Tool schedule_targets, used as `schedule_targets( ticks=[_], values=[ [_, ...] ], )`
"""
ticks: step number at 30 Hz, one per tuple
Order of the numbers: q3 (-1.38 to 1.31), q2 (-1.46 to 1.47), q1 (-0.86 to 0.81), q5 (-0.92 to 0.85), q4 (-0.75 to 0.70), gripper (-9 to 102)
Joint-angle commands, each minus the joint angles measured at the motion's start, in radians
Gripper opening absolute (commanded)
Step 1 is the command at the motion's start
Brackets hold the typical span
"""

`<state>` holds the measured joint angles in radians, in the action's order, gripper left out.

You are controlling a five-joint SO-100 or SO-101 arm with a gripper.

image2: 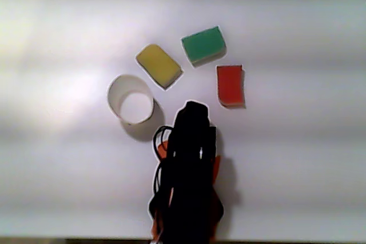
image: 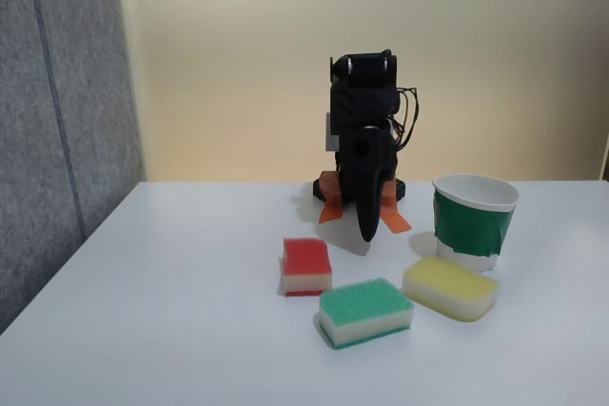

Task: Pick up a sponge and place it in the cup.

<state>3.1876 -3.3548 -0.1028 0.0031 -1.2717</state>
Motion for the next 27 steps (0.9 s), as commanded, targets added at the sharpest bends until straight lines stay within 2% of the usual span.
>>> schedule_targets(
  ticks=[1, 14, 18, 19, 22, 27],
  values=[
    [0.046, -0.012, -0.008, 0.008, 0.003, 0],
    [0.046, -0.012, -0.008, 0.021, 0.066, 0],
    [0.043, -0.012, -0.006, 0.029, 0.143, 0],
    [0.025, -0.012, 0.011, 0.051, 0.127, 0],
    [-0.150, 0.067, 0.061, 0.123, -0.040, 0],
    [-0.408, 0.371, 0.025, 0.006, -0.054, 0]
  ],
)
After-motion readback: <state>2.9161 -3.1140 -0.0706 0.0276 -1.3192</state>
